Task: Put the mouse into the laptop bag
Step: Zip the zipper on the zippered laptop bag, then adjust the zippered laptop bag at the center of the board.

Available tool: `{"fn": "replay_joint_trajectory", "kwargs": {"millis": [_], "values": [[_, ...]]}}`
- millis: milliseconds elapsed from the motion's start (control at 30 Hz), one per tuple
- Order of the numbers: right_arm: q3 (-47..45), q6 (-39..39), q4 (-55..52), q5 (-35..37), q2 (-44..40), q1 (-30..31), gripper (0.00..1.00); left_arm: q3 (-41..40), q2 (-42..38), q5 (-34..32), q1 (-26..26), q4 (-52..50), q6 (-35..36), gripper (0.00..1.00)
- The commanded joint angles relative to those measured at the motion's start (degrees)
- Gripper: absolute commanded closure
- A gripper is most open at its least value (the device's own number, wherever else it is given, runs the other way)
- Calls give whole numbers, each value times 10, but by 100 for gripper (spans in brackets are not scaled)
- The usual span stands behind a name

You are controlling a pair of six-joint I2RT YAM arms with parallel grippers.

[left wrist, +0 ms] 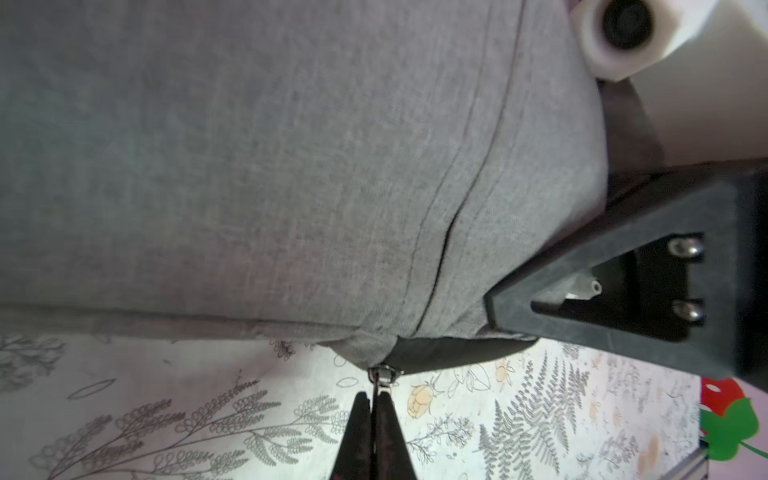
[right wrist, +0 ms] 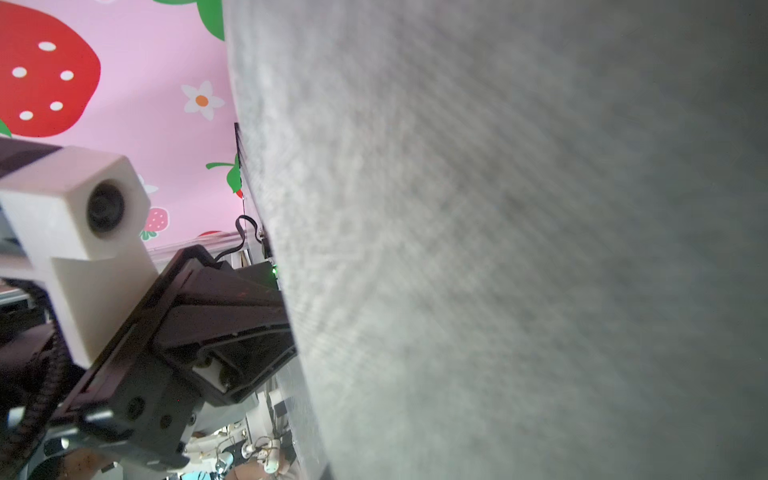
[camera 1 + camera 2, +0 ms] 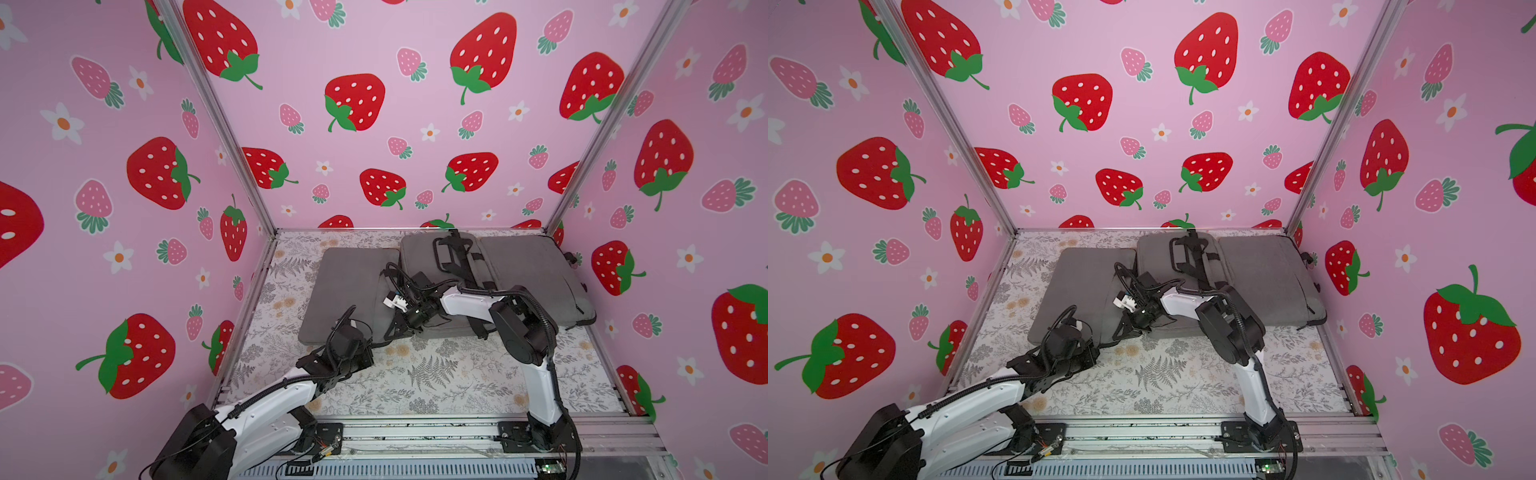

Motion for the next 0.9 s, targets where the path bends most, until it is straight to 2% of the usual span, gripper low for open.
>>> {"fn": "replay_joint_trajectory", "kwargs": {"millis": [0,33,100,200,267,400,533,667,767,867], "values": [[3,-66,-133,25,-21,-49,100,-33,-16,-127,35,-164,-19,100],[9,-69,-137,30,-21,-46,100,-28,-24,-127,35,-173,-19,100],[37,-94,-176,75,-21,-31,97,-11,-38,-128,35,-190,-16,88],[78,-112,-211,136,-30,1,72,32,-54,-133,35,-216,1,66],[97,-109,-220,166,-40,17,61,75,-55,-135,36,-232,15,49],[92,-96,-216,219,-92,21,55,160,-44,-143,37,-248,44,41],[77,-97,-222,288,-178,8,55,221,0,-137,39,-194,73,39],[48,-99,-247,385,-253,-66,53,301,129,-82,38,-118,101,32],[29,-107,-277,501,-275,-144,50,368,236,-46,32,-71,116,27],[20,-107,-286,536,-262,-232,49,441,334,-28,17,-43,127,22]]}}
